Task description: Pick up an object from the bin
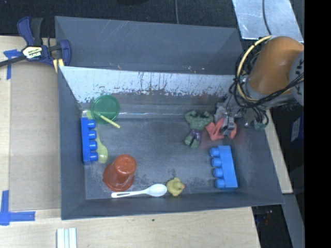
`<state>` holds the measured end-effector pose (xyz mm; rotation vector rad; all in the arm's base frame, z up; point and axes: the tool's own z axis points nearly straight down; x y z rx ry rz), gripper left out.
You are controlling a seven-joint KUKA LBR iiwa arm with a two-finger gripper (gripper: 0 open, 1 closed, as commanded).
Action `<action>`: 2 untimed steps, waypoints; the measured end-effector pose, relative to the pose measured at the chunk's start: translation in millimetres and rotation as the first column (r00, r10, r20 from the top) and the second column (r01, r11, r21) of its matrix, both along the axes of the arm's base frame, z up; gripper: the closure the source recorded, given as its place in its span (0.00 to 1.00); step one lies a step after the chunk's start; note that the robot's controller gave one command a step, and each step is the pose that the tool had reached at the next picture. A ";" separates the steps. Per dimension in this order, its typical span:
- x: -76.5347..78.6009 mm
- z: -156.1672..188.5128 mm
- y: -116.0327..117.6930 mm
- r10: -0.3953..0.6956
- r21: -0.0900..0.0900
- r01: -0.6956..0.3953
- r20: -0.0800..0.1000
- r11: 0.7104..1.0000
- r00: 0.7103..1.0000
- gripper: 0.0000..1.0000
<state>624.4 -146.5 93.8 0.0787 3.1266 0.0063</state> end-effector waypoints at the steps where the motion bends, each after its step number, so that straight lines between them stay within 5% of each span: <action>1: 2.8 37.3 -1.1 0.000 -0.003 0.000 0.011 1.000 1.000 1.00; 2: 3.3 55.6 -1.3 0.001 -0.004 -0.001 0.013 1.000 1.000 1.00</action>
Offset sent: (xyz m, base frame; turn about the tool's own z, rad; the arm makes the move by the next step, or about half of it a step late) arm 0.0018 -0.0007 0.0710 -0.0002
